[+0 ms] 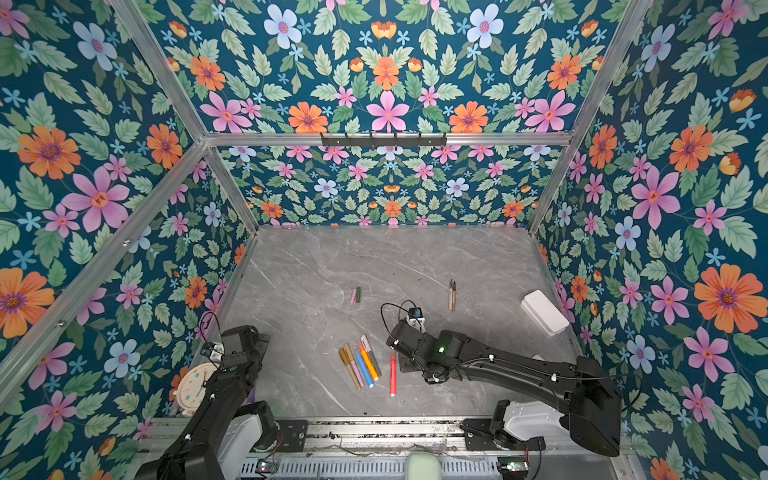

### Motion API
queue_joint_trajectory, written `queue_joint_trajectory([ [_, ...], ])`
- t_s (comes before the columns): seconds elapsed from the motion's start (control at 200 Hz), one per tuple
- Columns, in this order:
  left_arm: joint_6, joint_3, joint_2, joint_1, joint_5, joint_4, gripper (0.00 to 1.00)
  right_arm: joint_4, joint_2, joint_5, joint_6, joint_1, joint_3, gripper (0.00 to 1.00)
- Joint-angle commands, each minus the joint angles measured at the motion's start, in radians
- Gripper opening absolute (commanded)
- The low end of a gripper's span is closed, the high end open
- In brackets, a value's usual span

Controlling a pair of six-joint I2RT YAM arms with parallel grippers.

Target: Open the pen caps

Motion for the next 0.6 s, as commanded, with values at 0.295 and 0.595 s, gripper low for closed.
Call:
queue_joint_trajectory([
  [0.295, -0.078, 0.078, -0.043, -0.030, 0.087, -0.540, 0.86, 0.021, -0.011, 0.001, 0.000, 0.000, -0.017, 0.00],
  [0.595, -0.009, 0.166, 0.016, -0.030, -0.040, -0.624, 1.00, 0.016, -0.046, 0.006, 0.014, -0.002, -0.046, 0.00],
])
